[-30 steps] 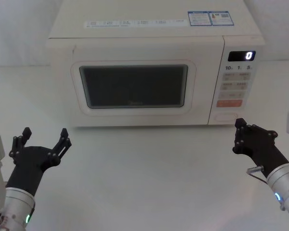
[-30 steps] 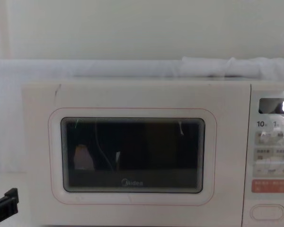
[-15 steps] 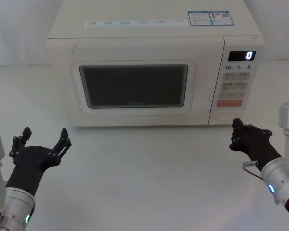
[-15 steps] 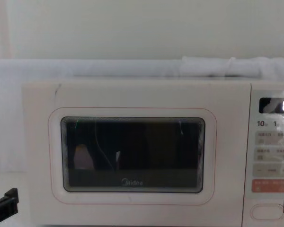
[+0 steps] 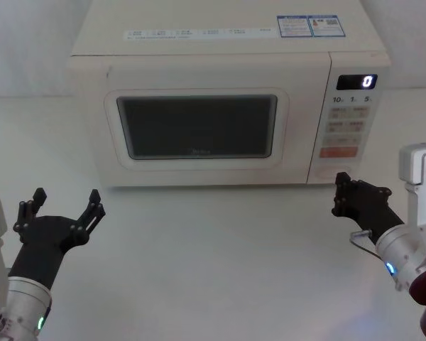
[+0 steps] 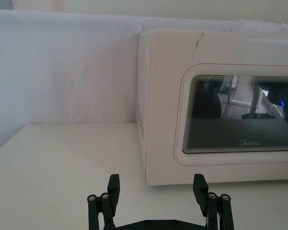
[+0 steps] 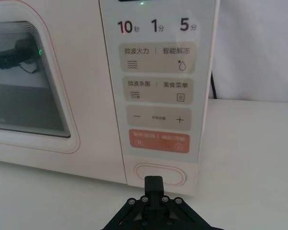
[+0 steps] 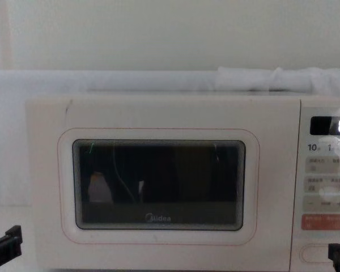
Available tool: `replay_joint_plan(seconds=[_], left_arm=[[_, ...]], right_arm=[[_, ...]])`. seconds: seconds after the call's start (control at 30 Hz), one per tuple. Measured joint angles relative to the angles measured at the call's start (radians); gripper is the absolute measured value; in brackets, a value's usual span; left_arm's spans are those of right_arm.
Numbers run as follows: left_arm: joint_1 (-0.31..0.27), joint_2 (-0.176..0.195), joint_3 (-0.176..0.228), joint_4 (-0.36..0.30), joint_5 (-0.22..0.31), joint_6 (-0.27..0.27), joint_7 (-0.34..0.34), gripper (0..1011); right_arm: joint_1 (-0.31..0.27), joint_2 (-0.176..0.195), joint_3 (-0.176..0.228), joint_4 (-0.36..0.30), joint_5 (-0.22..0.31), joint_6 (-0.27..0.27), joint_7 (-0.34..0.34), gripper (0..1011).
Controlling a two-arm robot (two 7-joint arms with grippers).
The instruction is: Press the button to open the microwave door with one hand; close the microwave door with the other hand.
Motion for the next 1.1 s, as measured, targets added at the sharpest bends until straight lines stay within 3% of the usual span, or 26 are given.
replay_joint_plan(seconds=[0.5,1.1], left_arm=[[0.0,0.0,0.0,0.0,0.0,0.0,0.0,1001],[0.0,0.0,0.0,0.0,0.0,0.0,0.0,1001]], right_arm=[[0.061,-0.003,0.0,0.077,0.006,-0.008,0.006,0],[0.078,-0.009,0.004,0.111,0.015,-0.013,0.004,0]])
